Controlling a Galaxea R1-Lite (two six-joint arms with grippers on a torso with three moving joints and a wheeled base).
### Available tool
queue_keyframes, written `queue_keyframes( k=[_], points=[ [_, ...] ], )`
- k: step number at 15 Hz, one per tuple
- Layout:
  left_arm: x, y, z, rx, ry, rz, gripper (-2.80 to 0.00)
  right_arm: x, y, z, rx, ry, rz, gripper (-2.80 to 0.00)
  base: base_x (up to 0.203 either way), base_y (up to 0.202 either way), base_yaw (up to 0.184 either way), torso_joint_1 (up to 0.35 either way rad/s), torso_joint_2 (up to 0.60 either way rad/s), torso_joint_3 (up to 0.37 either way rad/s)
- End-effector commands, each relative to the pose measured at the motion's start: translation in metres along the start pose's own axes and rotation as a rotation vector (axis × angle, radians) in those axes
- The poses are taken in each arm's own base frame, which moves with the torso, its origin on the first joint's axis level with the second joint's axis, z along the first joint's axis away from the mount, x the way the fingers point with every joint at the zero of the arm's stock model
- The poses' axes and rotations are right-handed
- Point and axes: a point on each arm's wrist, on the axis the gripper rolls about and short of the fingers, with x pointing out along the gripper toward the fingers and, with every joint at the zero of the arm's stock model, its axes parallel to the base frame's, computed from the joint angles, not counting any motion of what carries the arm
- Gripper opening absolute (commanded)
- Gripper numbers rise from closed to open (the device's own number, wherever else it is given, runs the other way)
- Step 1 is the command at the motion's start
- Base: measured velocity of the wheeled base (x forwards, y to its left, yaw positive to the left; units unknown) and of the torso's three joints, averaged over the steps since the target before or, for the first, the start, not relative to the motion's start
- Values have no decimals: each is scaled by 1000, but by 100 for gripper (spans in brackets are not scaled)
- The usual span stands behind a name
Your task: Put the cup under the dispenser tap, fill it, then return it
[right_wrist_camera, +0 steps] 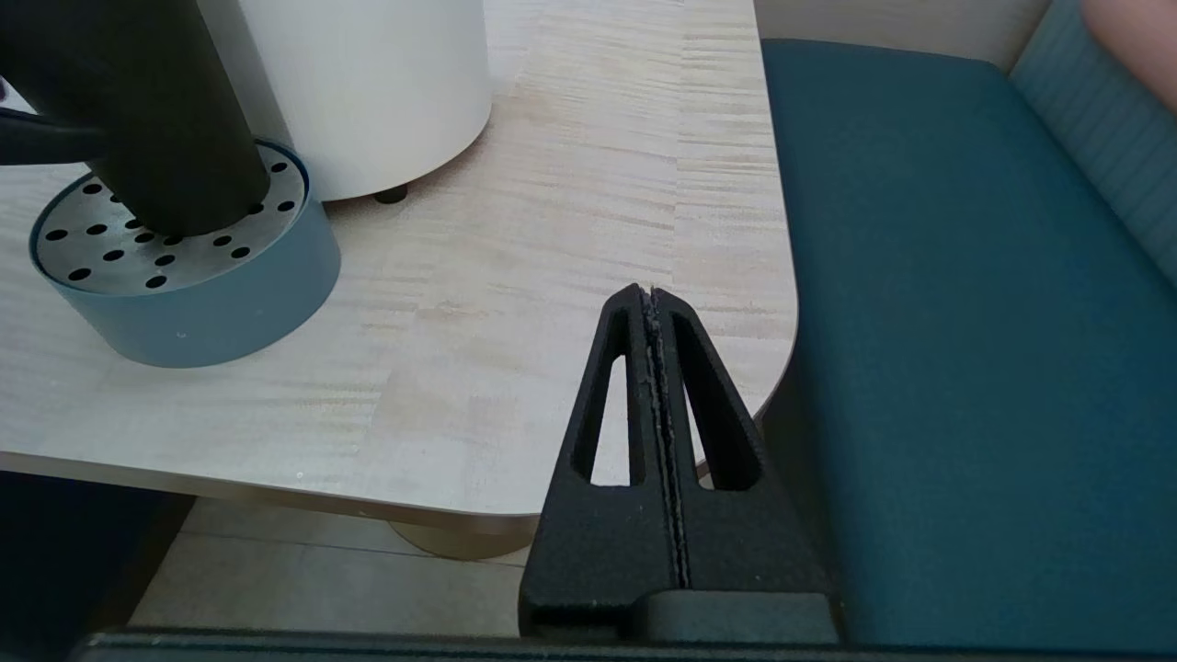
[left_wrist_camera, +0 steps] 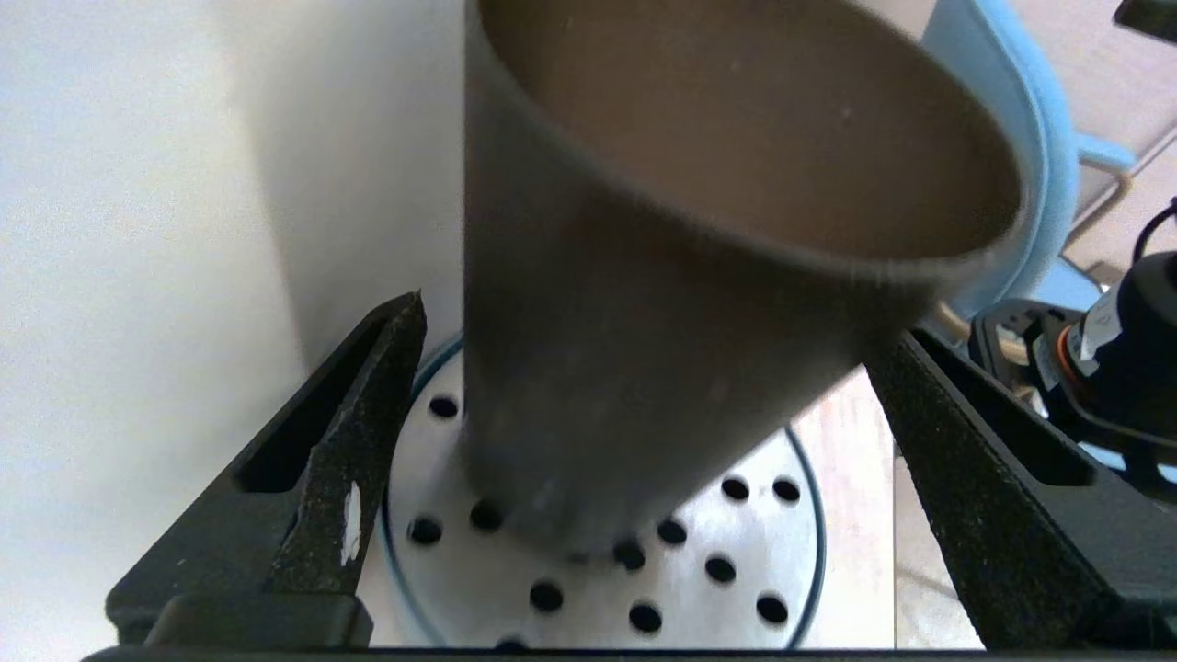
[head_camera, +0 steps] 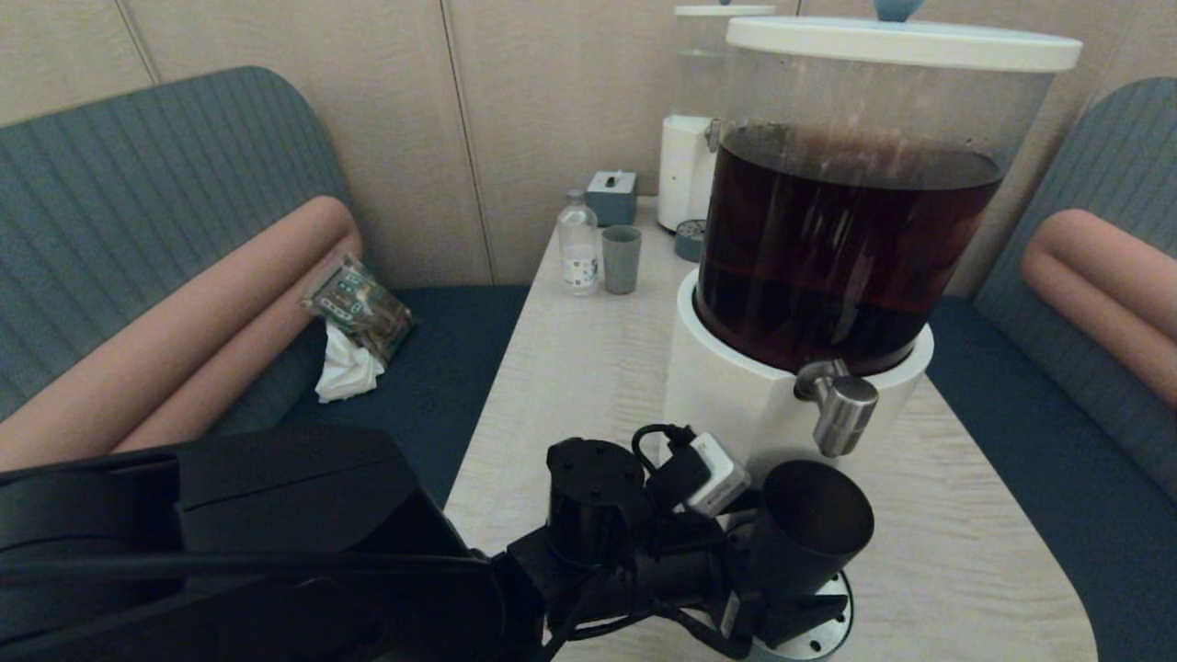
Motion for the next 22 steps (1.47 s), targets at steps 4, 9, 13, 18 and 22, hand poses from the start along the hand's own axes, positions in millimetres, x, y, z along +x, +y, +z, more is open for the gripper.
queue_keyframes(
  k=[4, 9, 13, 18, 22],
  points=[
    [11, 4, -6, 3, -2, -7, 0, 0, 0, 0, 0, -2, 0, -280, 0, 0, 0, 0, 0, 0],
    [14, 4, -3, 4, -13, -15, 0, 0, 0, 0, 0, -2, 0, -280, 0, 0, 0, 0, 0, 0],
    [15, 4, 1, 9, -26, -11, 0, 0, 0, 0, 0, -2, 0, -280, 0, 0, 0, 0, 0, 0],
    [16, 3, 2, 8, -30, -16, -280, 0, 0, 0, 0, -2, 0, -280, 0, 0, 0, 0, 0, 0],
    [15, 0, 2, 6, -27, -20, -280, 0, 0, 0, 0, -2, 0, -280, 0, 0, 0, 0, 0, 0]
  ],
)
